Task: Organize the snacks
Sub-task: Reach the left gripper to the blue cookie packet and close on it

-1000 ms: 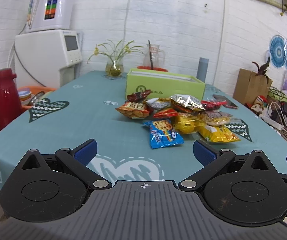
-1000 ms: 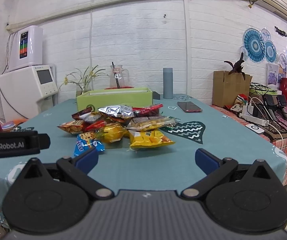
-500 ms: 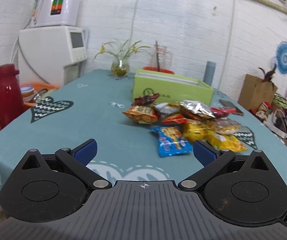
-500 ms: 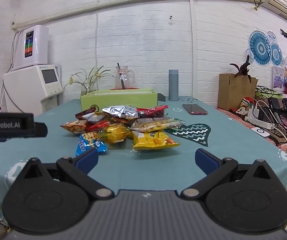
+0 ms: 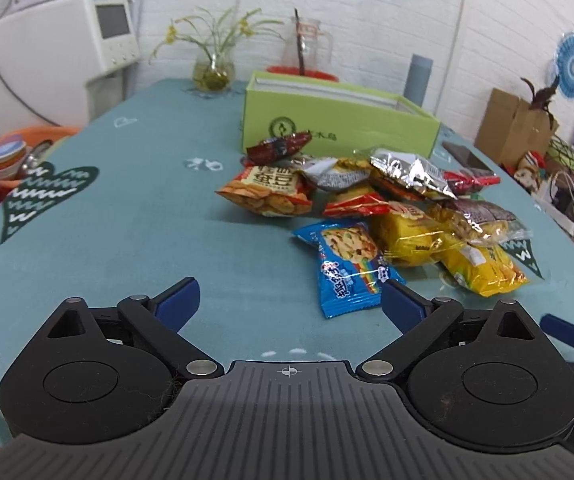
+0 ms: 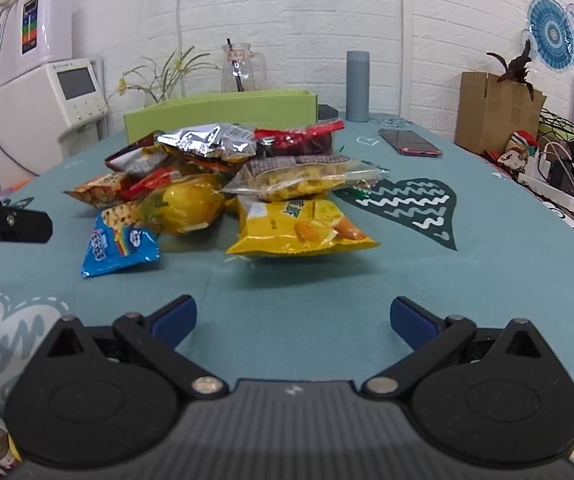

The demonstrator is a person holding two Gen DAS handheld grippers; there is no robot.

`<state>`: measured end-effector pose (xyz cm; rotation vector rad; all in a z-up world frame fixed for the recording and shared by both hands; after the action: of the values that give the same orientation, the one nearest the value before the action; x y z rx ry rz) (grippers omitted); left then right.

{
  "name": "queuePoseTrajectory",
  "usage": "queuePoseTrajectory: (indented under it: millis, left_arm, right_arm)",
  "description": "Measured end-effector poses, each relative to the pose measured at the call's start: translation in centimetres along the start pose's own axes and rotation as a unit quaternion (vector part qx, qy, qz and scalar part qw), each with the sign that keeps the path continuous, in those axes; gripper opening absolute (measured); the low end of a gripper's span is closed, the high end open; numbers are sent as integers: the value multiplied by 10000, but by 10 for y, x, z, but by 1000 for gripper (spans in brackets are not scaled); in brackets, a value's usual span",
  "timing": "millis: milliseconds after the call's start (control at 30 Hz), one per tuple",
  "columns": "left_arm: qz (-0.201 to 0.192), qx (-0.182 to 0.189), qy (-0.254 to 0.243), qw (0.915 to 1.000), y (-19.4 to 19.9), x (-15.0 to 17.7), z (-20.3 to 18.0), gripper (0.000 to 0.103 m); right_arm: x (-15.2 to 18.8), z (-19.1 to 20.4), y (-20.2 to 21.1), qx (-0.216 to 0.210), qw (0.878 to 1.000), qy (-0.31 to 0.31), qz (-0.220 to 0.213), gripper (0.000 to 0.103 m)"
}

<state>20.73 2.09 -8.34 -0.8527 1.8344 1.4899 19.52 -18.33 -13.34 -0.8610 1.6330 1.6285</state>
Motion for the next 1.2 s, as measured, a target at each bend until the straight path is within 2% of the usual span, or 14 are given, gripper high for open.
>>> queuePoseTrajectory:
  millis: [167,233,300,433,500,667,800,867,900,933,1033,1100,1167,1200]
  left_arm:
    - [159,153,119,9997,-13,-23,21,86]
    - [151,187,175,9996,-19,-35,31,86]
    - [212,273,334,9988,-27,-43,37,86]
    - [605,853,574,9929,-51,-47,27,78]
    - [808,1060,514,9897,-58,-42,17,75]
    - [977,1148,250,9883,-72,-39,3,74]
    - [1305,1316,89,9826,-90,-33,-7,46]
    - [1417,1628,255,9761,-88,-29,-4,35]
    - [1464,1776,281,9728,-84,-27,-2,24]
    - [1545,1836,305,9703,-79,-24,3,19]
    - [1598,1696,392,9717,-64,-14,18,21]
    - [1516,1567,374,9752,-58,-14,25,25]
    - [1300,1450,283,9804,-57,-23,26,42]
    - [1218,1403,258,9822,-57,-27,25,62]
  right_arm:
    - [-4,-1,-17,-229,9987,300,329,103]
    - [-7,-2,-9,-449,9980,180,410,103]
    - [-19,17,5,-1018,9944,152,257,103]
    - [-35,92,8,-2133,9744,665,262,103]
    - [-33,116,-6,-2259,9693,879,407,102]
    - [-31,133,-47,-1973,9735,982,616,102]
    - [-30,148,-48,-2042,9684,1276,648,102]
    - [-28,158,-46,-2170,9632,1450,641,102]
    - [-28,162,-44,-2298,9604,1432,655,102]
    - [-27,167,-40,-2458,9563,1432,674,102]
    - [-21,184,-29,-2792,9447,1578,684,102]
    - [-22,186,-31,-2763,9458,1576,661,102]
    - [-26,181,-38,-2619,9517,1441,696,102]
    - [-29,179,-40,-2612,9530,1359,718,102]
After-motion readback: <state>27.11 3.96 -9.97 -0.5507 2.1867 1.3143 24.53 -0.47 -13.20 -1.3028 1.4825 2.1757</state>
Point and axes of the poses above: each gripper's, at about its wrist camera, not at the fingertips, and y roughly against the way its jaws point, z to its left, x to its underside, the point moved 10 cm from there along -y, roughly the way its jaws point, and after that the axes turned 2 degrees about x, right-handed, at the moved point
